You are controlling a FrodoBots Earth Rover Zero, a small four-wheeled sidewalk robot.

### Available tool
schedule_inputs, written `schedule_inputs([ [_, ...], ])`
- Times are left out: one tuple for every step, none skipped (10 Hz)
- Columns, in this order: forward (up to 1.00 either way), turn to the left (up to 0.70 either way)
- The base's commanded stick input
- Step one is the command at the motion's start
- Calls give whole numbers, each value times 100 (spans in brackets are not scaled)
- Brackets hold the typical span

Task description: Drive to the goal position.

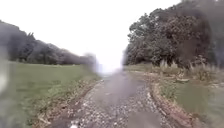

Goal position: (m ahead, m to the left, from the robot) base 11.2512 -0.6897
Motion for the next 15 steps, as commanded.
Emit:
schedule_inputs([
  [70,-35],
  [70,-16],
  [70,0],
  [70,0],
  [70,0],
  [70,0],
  [70,0],
  [70,0],
  [70,0],
  [70,0],
  [70,0],
  [70,0],
  [70,0],
  [70,0],
  [70,0],
])
